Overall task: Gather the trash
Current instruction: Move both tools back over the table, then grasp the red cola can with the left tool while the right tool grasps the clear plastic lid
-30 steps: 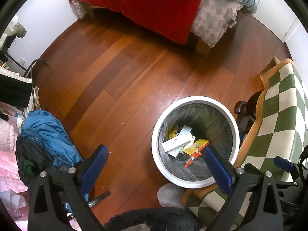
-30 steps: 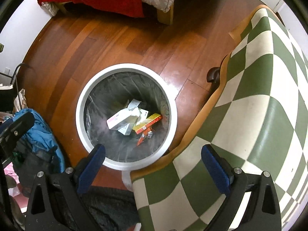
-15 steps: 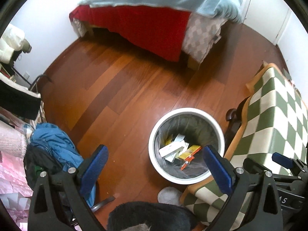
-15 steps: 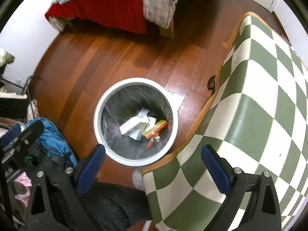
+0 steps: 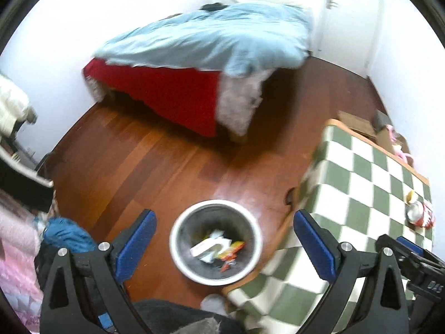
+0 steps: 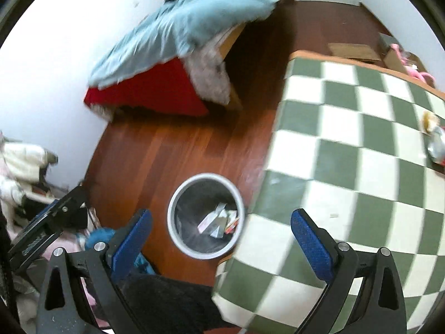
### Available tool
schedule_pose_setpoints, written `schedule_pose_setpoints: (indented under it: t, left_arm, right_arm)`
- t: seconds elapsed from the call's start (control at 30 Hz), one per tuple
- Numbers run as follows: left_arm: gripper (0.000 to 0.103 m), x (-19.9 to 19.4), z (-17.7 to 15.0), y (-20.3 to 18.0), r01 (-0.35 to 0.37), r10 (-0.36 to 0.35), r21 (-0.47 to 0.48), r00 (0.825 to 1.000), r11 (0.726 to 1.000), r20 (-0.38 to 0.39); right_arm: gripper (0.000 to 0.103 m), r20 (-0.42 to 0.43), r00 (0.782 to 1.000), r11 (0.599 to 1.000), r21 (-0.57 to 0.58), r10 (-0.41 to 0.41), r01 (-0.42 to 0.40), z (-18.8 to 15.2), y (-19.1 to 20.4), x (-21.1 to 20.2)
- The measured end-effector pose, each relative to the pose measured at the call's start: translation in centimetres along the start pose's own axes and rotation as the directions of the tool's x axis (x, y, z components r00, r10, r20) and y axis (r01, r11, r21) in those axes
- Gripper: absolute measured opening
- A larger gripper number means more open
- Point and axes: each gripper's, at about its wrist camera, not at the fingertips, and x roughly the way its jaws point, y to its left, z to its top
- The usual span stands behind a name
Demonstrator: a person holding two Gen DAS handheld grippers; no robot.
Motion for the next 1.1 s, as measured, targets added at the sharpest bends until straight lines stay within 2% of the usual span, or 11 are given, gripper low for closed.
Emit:
schedule_pose_setpoints:
  t: [0.1, 0.33, 0.5, 0.63, 0.73, 0.87, 0.97, 1.0, 1.03, 1.07, 1.1]
  left_arm:
    - [0.101, 1.6, 0.2, -5.0, 0.033, -0.032, 0.056, 0.999, 0.998, -0.026]
    - [0.101, 7.5, -0.9, -17.6, 0.080, -0.058, 0.189, 0.991, 0.979, -0.119]
    - [0.101, 12.0, -3.2, -25.9, 0.124, -0.067, 0.287, 0.977, 0.950, -0.201]
    - [0.101, 14.2, -4.9, -30.8, 0.138, -0.051, 0.383, 0.972, 0.913, -0.228]
    - [0.101, 15.3, -5.7, -33.3, 0.145, -0.044, 0.428, 0.971, 0.892, -0.237]
    - [0.102, 15.9, -6.2, -34.4, 0.147, -0.038, 0.445, 0.969, 0.883, -0.243]
    - [0.102, 15.7, -6.3, -35.3, 0.154, -0.039, 0.473, 0.969, 0.868, -0.244]
    - [0.102, 15.1, -6.3, -36.0, 0.165, -0.050, 0.501, 0.970, 0.850, -0.236]
    - [0.102, 14.6, -6.3, -36.6, 0.177, -0.063, 0.526, 0.972, 0.832, -0.227]
    - [0.102, 13.7, -6.2, -37.7, 0.188, -0.080, 0.566, 0.975, 0.802, -0.209]
    - [0.102, 12.5, -6.2, -39.0, 0.204, -0.106, 0.615, 0.976, 0.761, -0.193]
  right_arm:
    - [0.101, 0.037, 0.999, 0.998, 0.056, -0.023, 0.021, 0.4, -4.2, -2.7]
    - [0.101, 0.054, 0.983, 0.959, 0.236, -0.174, 0.157, 1.1, -17.7, -7.1]
    - [0.101, 0.019, 0.943, 0.877, 0.373, -0.332, 0.302, 0.5, -29.2, -9.2]
    - [0.100, -0.047, 0.916, 0.813, 0.443, -0.399, 0.377, -0.1, -37.2, -9.0]
    - [0.078, -0.107, 0.914, 0.782, 0.484, -0.392, 0.393, -0.5, -42.3, -7.7]
    - [0.074, -0.108, 0.910, 0.787, 0.469, -0.399, 0.401, -0.3, -45.0, -6.8]
    - [0.065, -0.114, 0.918, 0.802, 0.456, -0.379, 0.387, -0.3, -45.7, -5.8]
    - [0.052, -0.091, 0.913, 0.810, 0.432, -0.398, 0.396, -0.3, -45.4, -5.9]
    - [0.048, -0.097, 0.910, 0.816, 0.410, -0.404, 0.406, -0.2, -45.1, -5.4]
    - [0.042, -0.097, 0.903, 0.817, 0.395, -0.418, 0.421, -0.3, -44.7, -5.4]
    - [0.042, -0.093, 0.905, 0.825, 0.383, -0.414, 0.417, -0.5, -44.6, -5.4]
